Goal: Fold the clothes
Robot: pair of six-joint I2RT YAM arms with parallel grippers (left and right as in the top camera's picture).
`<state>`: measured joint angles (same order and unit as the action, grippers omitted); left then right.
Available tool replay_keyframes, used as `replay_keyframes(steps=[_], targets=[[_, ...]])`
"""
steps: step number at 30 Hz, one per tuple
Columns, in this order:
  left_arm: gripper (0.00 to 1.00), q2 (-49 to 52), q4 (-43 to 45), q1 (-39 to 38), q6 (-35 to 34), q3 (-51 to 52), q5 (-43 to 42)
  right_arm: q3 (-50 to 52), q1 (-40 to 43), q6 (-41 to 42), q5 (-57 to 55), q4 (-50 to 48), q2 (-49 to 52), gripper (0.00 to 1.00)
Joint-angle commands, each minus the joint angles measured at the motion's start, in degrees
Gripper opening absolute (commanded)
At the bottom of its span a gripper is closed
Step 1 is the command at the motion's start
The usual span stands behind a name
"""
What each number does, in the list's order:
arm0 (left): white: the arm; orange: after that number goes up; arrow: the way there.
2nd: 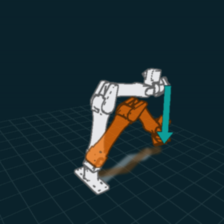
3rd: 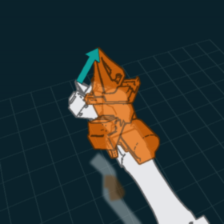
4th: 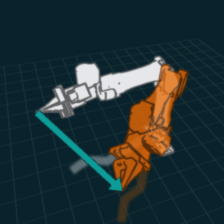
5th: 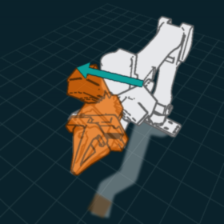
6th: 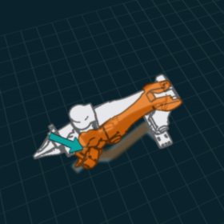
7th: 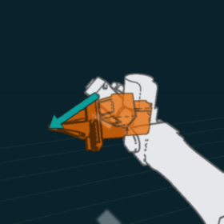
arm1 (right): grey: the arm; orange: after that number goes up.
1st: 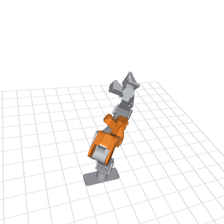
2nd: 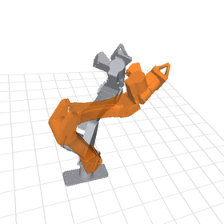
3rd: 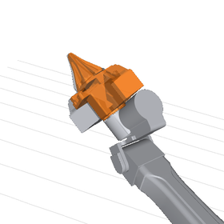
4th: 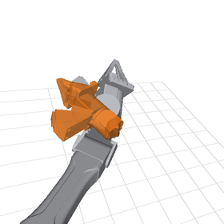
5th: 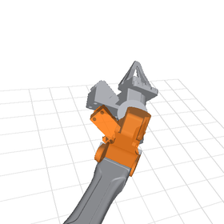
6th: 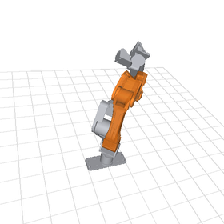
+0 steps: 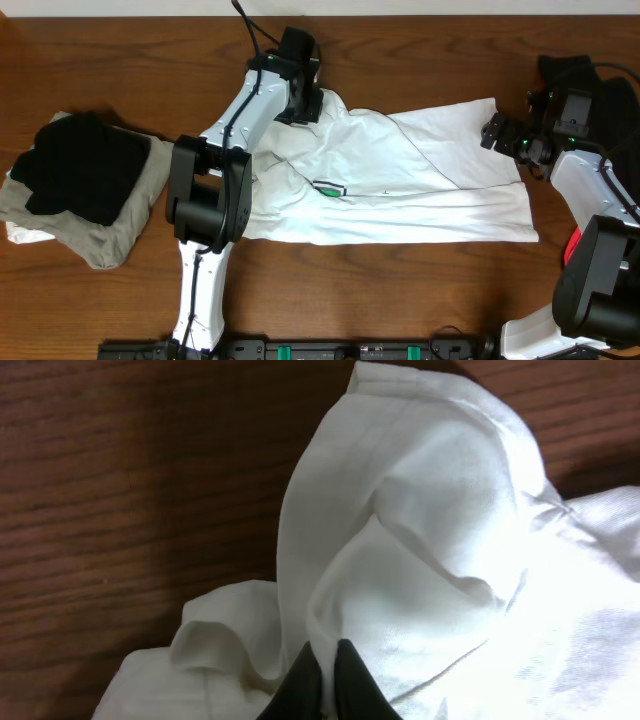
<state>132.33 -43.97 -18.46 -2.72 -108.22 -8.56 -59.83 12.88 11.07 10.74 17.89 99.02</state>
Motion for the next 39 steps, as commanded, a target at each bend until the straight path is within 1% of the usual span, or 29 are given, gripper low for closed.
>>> replay_keyframes(steps=[1, 4, 7, 14, 17, 21, 30, 36, 39], targets=[[0.06, -2.16, 0.26, 0.02, 0.61, -1.01, 0.52, -0.07, -0.59, -0.63, 0.22, 0.11, 1.07, 0.93], [0.06, -2.16, 0.66, 0.11, 0.83, -1.01, 2.19, -0.07, -0.59, -0.63, 0.24, 0.15, 1.07, 0.93], [0.06, -3.41, -0.33, 0.11, 2.91, -1.18, 2.19, -0.07, -0.59, -0.66, 0.22, 0.20, 1.07, 0.93], [0.06, -13.44, -6.49, -0.61, 2.47, -1.20, 1.97, -0.04, -0.55, -0.63, 0.24, -1.55, 1.07, 0.93], [0.06, -16.04, -9.14, -0.59, 1.55, -1.20, 1.95, -0.07, -0.57, -0.63, 0.24, -3.15, 1.07, 0.92], [0.06, -16.31, -12.72, -0.61, 1.57, -0.79, 1.95, -0.07, -0.59, -0.63, 0.24, -4.55, 1.07, 0.91], [0.06, -16.28, -13.62, -0.61, 1.60, 1.90, 1.95, -0.07, -0.66, -0.63, 0.28, -9.42, 1.46, 0.87], [0.06, -16.28, -13.66, -0.61, 1.60, 1.92, 1.95, -0.07, -1.09, -0.63, 1.73, -14.95, 6.23, 0.86], [0.06, -16.28, -13.64, -0.61, 1.60, 1.92, 1.97, -0.07, -1.22, -0.66, 3.02, -21.07, 10.78, 0.86]])
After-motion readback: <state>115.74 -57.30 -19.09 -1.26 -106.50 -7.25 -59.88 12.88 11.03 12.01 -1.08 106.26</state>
